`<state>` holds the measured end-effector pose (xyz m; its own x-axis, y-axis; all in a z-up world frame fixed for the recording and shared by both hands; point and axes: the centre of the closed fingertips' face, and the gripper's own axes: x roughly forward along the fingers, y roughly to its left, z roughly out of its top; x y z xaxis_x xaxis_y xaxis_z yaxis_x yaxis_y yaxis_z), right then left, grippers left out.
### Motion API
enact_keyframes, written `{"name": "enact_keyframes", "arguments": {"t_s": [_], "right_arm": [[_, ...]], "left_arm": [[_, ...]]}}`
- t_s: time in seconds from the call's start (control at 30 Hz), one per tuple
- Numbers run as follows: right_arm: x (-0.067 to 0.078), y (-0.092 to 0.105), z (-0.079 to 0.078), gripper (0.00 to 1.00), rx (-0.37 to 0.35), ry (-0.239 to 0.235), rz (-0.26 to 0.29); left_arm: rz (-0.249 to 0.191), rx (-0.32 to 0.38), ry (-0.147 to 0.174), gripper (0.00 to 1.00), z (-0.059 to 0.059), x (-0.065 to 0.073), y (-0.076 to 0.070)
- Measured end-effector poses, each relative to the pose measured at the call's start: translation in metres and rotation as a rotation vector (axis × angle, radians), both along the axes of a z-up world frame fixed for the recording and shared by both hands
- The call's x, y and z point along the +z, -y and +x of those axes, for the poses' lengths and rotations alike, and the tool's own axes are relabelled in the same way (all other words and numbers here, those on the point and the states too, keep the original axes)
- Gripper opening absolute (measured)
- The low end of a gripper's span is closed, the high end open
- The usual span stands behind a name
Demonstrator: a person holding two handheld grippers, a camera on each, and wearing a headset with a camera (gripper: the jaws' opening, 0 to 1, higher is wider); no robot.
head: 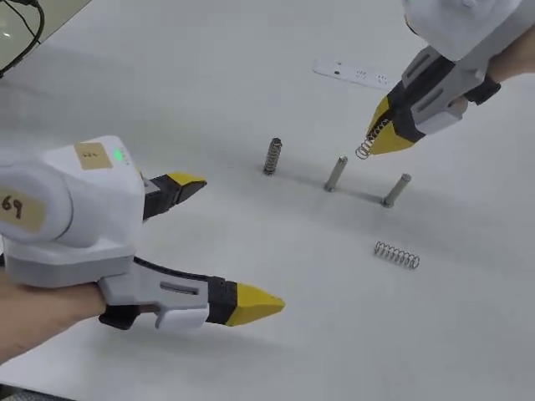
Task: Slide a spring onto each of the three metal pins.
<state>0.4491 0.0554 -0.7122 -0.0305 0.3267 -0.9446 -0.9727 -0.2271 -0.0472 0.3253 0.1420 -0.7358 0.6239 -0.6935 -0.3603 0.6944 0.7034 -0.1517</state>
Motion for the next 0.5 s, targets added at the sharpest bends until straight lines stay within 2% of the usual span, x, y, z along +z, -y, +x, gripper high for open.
{"name": "enact_keyframes", "arguments": {"t_s": [0.5], "right_arm": [[-0.017,-0.011,0.008,0.08,0.033,0.008,-0.034]], "left_arm": [[-0.005,0.008,-0.011,0.95,0.002,-0.004,-0.003]]}}
